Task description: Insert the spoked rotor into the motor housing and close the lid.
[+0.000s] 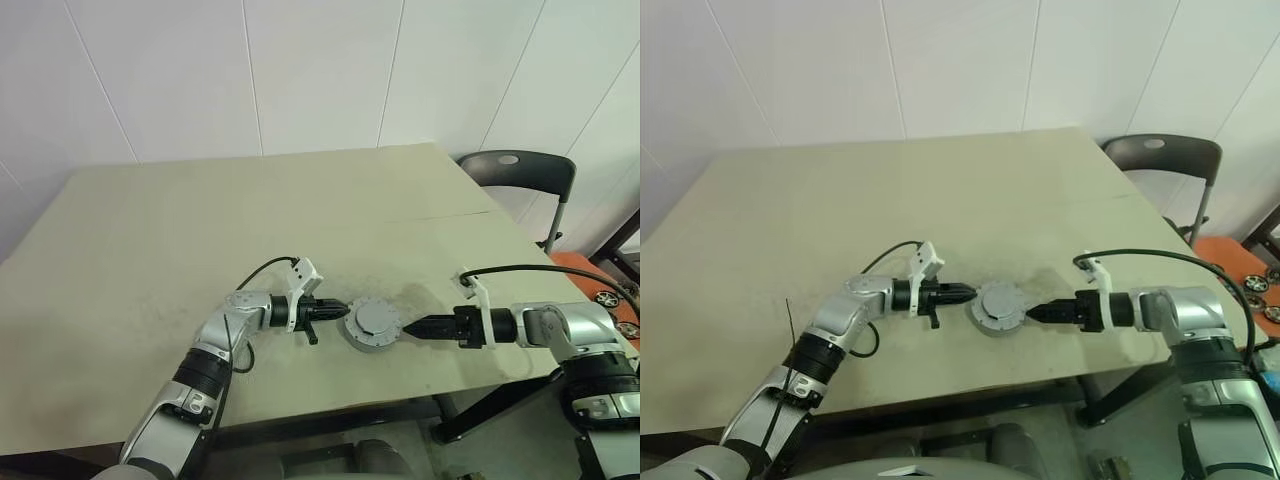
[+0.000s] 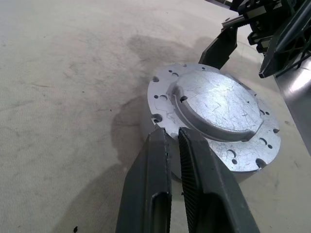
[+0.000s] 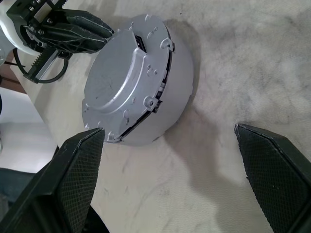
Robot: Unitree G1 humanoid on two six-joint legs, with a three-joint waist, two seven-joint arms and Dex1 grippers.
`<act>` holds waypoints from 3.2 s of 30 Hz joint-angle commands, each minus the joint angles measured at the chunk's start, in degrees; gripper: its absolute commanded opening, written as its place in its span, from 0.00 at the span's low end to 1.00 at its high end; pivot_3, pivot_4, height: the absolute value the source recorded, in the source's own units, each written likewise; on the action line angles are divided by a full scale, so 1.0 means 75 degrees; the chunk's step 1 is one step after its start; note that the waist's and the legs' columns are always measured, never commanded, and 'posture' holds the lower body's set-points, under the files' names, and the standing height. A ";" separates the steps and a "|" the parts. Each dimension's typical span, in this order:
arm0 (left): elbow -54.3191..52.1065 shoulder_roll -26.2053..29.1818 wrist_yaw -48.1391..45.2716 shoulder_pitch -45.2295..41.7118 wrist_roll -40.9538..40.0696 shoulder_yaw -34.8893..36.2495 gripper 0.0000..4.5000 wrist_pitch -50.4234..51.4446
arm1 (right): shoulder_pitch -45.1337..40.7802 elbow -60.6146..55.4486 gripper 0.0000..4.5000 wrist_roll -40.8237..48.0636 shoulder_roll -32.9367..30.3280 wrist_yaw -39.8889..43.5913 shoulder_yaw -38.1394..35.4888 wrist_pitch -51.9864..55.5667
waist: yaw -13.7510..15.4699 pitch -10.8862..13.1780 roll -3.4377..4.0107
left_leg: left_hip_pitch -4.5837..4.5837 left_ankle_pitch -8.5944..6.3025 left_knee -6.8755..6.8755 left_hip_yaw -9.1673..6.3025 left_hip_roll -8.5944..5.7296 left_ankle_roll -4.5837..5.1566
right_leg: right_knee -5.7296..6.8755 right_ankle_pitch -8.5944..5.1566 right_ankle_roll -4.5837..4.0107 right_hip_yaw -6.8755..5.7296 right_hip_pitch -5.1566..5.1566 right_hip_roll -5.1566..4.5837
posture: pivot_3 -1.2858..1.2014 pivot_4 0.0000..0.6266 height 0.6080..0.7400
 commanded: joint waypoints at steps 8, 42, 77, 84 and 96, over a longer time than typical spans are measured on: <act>0.0128 -0.0044 -0.0071 0.0015 0.0222 -0.0271 0.10 0.0104 | 0.0250 -0.0779 0.99 0.0388 0.0302 -0.0237 0.0167 0.0624 | 0.0036 0.0000 0.0001 | -0.0007 0.0000 -0.0007 -0.0002 0.0000 0.0000 | -0.0002 0.0002 0.0002 -0.0001 -0.0008 -0.0001 | 0.52 0.00 1.00; 0.0295 -0.0306 0.0193 0.0085 0.0235 -0.0155 0.10 -0.0114 | 0.0273 -0.0408 0.99 0.0943 0.1200 -0.1080 -0.0681 0.0760 | 0.0037 -0.0007 0.0007 | -0.0004 0.0000 0.0017 0.0000 -0.0003 0.0000 | 0.0003 0.0001 -0.0001 0.0001 0.0006 -0.0005 | 0.52 0.00 1.00; 0.0343 -0.0492 0.0237 0.0089 0.0310 -0.0095 0.10 -0.0154 | 0.0129 0.0127 0.33 0.1052 0.1200 -0.1477 -0.0923 0.0826 | 0.0030 -0.0029 0.0047 | -0.0004 0.0000 0.0022 0.0005 -0.0006 0.0001 | 0.0002 -0.0001 -0.0002 0.0005 0.0008 -0.0004 | 0.52 0.00 1.00; 0.0339 -0.0495 0.0245 0.0103 0.0310 -0.0092 0.10 -0.0156 | 0.0066 0.0266 0.33 0.1114 0.1180 -0.1454 -0.0946 0.0857 | 0.0033 -0.0031 0.0051 | -0.0004 0.0000 0.0022 0.0005 -0.0006 0.0001 | 0.0002 -0.0001 -0.0002 0.0005 0.0009 -0.0004 | 0.52 0.00 1.00; 0.0253 -0.0447 0.0313 0.0131 0.0250 0.0030 0.10 -0.0119 | 0.0130 -0.0189 0.32 0.1731 0.1372 -0.1546 -0.1141 0.1854 | 0.0026 -0.0032 0.0053 | -0.0008 0.0000 0.0018 0.0003 -0.0005 0.0001 | 0.0002 0.0000 -0.0001 0.0004 0.0003 -0.0003 | 0.52 0.00 1.00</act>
